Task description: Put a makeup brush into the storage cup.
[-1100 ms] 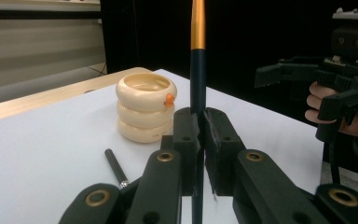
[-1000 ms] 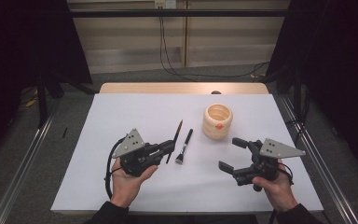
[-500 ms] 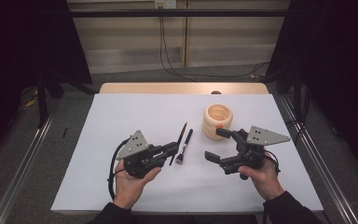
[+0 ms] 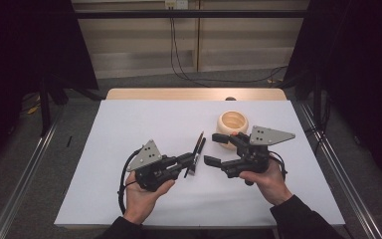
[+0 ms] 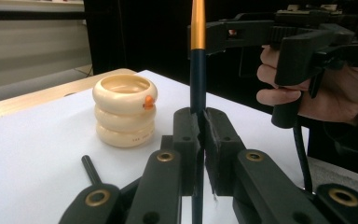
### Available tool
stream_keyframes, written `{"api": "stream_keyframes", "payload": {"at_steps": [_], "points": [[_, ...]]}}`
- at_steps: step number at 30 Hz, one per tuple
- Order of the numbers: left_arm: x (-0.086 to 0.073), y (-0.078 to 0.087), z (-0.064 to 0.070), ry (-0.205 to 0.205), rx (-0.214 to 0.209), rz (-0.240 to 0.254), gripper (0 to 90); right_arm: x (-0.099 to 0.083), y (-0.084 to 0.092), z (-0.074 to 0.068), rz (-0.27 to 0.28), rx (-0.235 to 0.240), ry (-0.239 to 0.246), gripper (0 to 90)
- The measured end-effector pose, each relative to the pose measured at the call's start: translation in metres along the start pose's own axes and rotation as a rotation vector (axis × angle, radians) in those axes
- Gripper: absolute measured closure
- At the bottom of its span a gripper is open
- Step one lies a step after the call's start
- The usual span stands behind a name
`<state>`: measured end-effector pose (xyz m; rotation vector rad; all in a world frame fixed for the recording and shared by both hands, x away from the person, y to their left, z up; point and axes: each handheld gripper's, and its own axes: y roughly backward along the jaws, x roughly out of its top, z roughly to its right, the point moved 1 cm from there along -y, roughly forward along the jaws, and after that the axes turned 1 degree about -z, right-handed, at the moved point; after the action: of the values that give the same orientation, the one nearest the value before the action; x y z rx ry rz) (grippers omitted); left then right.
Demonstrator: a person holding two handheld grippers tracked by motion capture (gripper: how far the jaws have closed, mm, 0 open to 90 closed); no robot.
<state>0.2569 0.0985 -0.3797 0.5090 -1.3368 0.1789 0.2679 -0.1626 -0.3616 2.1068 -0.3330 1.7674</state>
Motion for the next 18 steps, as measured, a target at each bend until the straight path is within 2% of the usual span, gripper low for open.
{"api": "stream_keyframes", "payload": {"at_steps": [1,2,3,7,10,12,13,15,16,18], "points": [[0.000,0.000,0.000,0.001,0.005,0.009,83.7,0.000,-0.002,0.000,0.006,0.006,0.001,28.2],[0.000,0.000,0.000,0.005,-0.013,0.021,83.8,0.001,-0.004,-0.001,0.008,0.009,-0.005,29.5],[0.001,0.001,0.000,0.004,0.001,0.007,83.8,0.001,-0.006,-0.001,0.013,0.019,-0.004,31.8],[-0.001,-0.001,0.003,0.003,-0.003,0.015,83.8,0.003,-0.012,-0.001,0.021,0.032,-0.008,40.4],[-0.004,-0.005,0.004,-0.006,0.011,0.005,83.8,0.002,-0.017,0.000,0.016,0.042,-0.021,45.8],[-0.005,-0.006,0.005,-0.011,0.006,0.002,83.8,0.001,-0.018,0.000,0.013,0.044,-0.025,47.0],[-0.005,-0.006,0.005,-0.012,0.011,-0.008,83.8,0.000,-0.018,0.001,0.009,0.052,-0.027,51.8],[-0.006,-0.008,0.005,-0.003,-0.009,0.005,83.8,-0.001,-0.018,0.001,0.008,0.057,-0.030,55.8],[-0.006,-0.008,0.005,-0.012,-0.001,-0.007,83.8,-0.001,-0.018,0.002,0.011,0.056,-0.039,59.7],[-0.007,-0.009,0.006,-0.006,0.000,-0.014,83.8,-0.002,-0.018,0.003,0.006,0.055,-0.047,62.4]]}}
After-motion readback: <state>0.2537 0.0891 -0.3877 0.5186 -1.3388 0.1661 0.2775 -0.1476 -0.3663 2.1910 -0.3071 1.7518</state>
